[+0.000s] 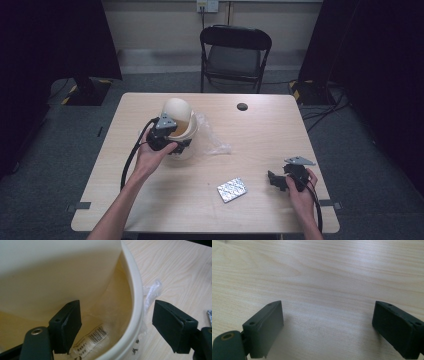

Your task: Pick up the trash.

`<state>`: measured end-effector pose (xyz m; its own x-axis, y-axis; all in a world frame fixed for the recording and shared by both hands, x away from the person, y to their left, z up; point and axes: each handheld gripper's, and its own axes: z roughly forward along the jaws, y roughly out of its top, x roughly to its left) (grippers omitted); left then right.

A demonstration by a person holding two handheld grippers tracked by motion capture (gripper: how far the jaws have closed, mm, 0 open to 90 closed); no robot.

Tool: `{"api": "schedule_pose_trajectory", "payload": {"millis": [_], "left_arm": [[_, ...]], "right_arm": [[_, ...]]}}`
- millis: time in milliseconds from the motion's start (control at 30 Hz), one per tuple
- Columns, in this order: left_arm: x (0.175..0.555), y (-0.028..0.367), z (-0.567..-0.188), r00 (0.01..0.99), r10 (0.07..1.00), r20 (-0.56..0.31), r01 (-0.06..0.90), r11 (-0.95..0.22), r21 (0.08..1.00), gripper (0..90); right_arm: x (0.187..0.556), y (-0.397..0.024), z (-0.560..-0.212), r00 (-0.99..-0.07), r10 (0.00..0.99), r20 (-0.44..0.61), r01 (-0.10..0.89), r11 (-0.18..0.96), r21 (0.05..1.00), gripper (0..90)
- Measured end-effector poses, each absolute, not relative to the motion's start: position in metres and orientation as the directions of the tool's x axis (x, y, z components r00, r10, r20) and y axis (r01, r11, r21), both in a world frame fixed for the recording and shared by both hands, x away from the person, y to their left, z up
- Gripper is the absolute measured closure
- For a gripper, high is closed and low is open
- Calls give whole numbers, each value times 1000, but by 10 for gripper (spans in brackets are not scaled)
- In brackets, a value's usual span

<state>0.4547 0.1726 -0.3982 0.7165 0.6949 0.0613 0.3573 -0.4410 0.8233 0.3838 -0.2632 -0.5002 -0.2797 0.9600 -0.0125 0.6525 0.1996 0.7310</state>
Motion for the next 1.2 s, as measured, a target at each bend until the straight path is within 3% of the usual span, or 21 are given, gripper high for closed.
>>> {"api": "schedule_pose_trajectory", "payload": {"millis": [200, 1200], "left_arm": [[458, 171, -401, 702, 707, 88, 357, -456, 815, 231], [404, 184, -376, 743, 666, -60, 315, -269, 910, 219]], "right_arm": [[384, -263, -500, -279, 960, -13, 653, 200, 731, 93], [384, -262, -500, -271, 962, -11, 654, 193, 731, 92]]}}
